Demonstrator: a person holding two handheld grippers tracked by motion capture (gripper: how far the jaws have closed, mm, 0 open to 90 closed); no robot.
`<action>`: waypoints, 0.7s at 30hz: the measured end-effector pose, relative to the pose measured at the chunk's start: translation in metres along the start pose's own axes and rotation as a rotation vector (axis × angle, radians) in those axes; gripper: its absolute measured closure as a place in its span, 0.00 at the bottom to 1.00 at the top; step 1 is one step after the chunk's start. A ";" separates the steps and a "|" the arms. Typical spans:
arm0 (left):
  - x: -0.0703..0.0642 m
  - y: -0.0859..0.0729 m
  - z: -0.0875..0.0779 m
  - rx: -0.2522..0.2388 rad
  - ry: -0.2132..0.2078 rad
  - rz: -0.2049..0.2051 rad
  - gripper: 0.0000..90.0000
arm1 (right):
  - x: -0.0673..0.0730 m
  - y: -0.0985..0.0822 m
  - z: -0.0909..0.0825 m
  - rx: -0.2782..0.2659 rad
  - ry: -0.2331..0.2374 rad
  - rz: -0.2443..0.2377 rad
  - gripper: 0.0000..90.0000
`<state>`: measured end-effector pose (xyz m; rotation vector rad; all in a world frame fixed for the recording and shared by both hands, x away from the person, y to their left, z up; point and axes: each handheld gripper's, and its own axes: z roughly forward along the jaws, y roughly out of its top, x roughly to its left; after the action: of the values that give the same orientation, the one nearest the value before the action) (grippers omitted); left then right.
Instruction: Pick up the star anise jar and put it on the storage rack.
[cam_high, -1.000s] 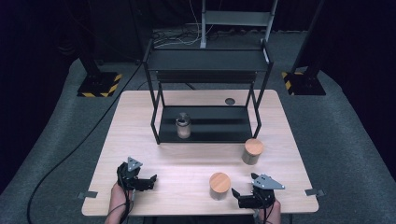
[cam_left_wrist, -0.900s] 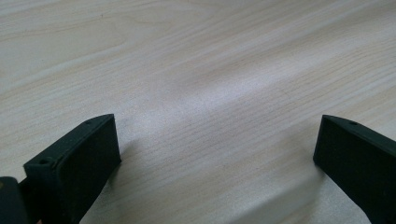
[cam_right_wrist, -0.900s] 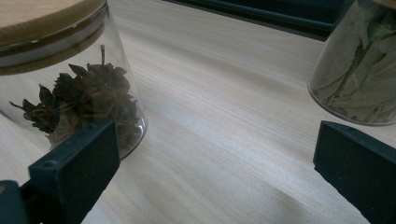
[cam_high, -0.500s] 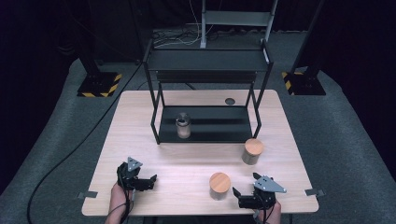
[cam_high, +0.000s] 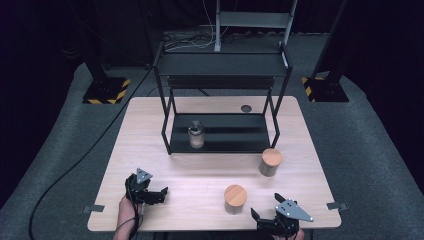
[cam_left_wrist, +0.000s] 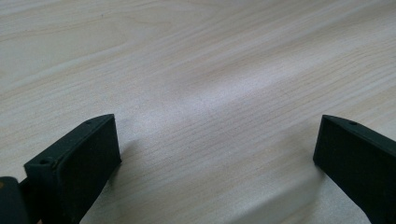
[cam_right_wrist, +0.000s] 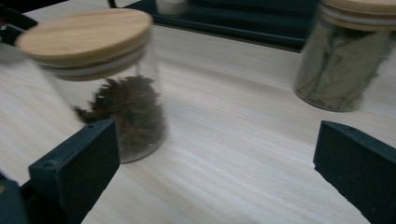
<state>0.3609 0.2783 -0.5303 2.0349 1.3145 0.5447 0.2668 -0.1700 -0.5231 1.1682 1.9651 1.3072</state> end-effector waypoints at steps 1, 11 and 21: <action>0.000 0.000 0.000 0.000 0.000 0.000 0.00 | 0.004 0.001 0.000 0.001 0.013 -0.011 0.00; 0.000 0.000 0.000 0.000 0.000 0.000 0.00 | 0.043 0.018 0.030 0.059 0.100 -0.132 0.00; 0.000 0.000 0.000 0.000 0.000 0.000 0.00 | 0.049 0.034 0.067 0.093 0.145 -0.162 0.00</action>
<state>0.3609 0.2783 -0.5303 2.0353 1.3142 0.5448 0.3070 -0.0899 -0.5173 0.9554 2.1962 1.2585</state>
